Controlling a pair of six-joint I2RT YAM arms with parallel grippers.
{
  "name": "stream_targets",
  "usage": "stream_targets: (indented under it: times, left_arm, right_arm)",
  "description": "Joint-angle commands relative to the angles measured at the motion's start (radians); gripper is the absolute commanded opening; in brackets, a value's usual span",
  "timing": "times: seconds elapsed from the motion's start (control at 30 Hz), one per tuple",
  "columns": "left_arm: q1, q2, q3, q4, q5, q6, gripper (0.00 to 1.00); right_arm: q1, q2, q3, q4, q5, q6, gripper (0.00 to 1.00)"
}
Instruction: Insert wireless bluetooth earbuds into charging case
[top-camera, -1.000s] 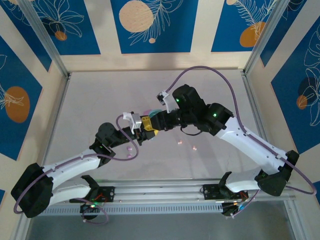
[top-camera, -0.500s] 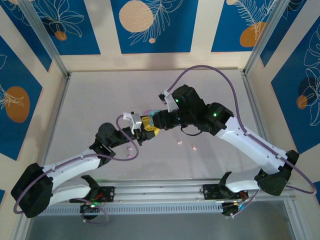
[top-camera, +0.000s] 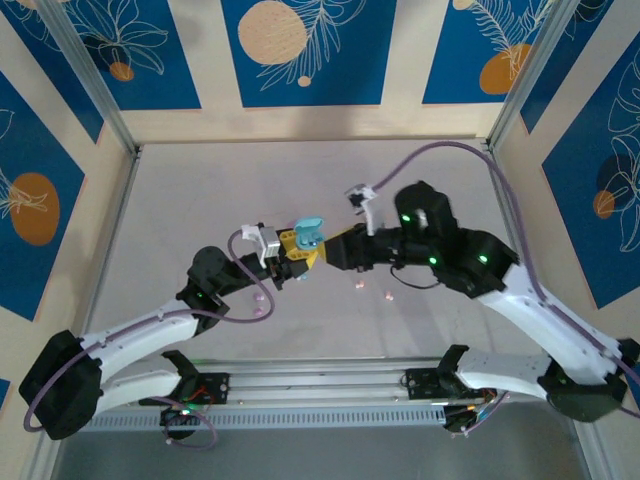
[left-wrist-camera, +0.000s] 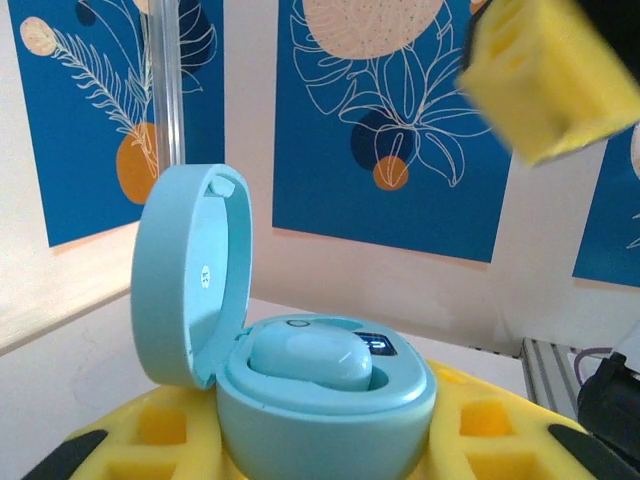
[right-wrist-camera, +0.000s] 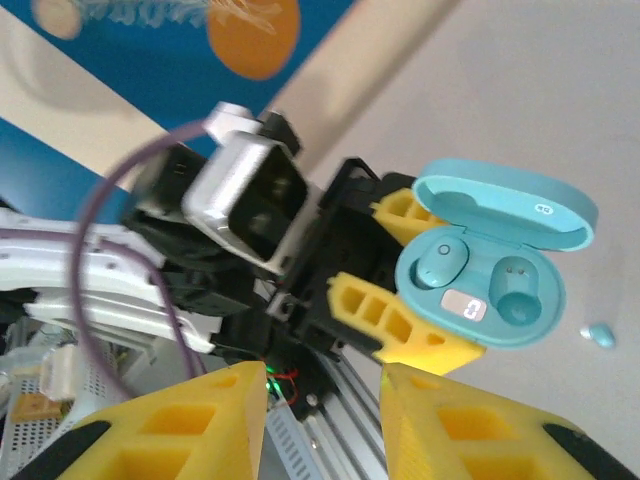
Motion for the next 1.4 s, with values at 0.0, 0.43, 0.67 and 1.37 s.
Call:
stream_targets:
  times: [0.0,0.43,0.67,1.37]
  left_arm:
    - [-0.003,-0.031,0.011,0.005,-0.03,0.022,0.24]
    - [-0.005,-0.235,0.015,-0.194,-0.12,0.075,0.22]
    - [-0.005,-0.296,0.039,-0.258,-0.128,0.082,0.22]
    - [-0.005,-0.359,0.046,-0.336,-0.133,0.105,0.23]
  right_arm:
    - [-0.04,-0.088,-0.064,0.08,0.103,0.002,0.36]
    - [-0.517,0.148,-0.423,0.143,-0.239,0.314,0.35]
    - [-0.327,0.534,-0.282,0.15,-0.239,0.307,0.38]
    - [-0.074,0.977,0.008,0.155,-0.024,0.483,0.51]
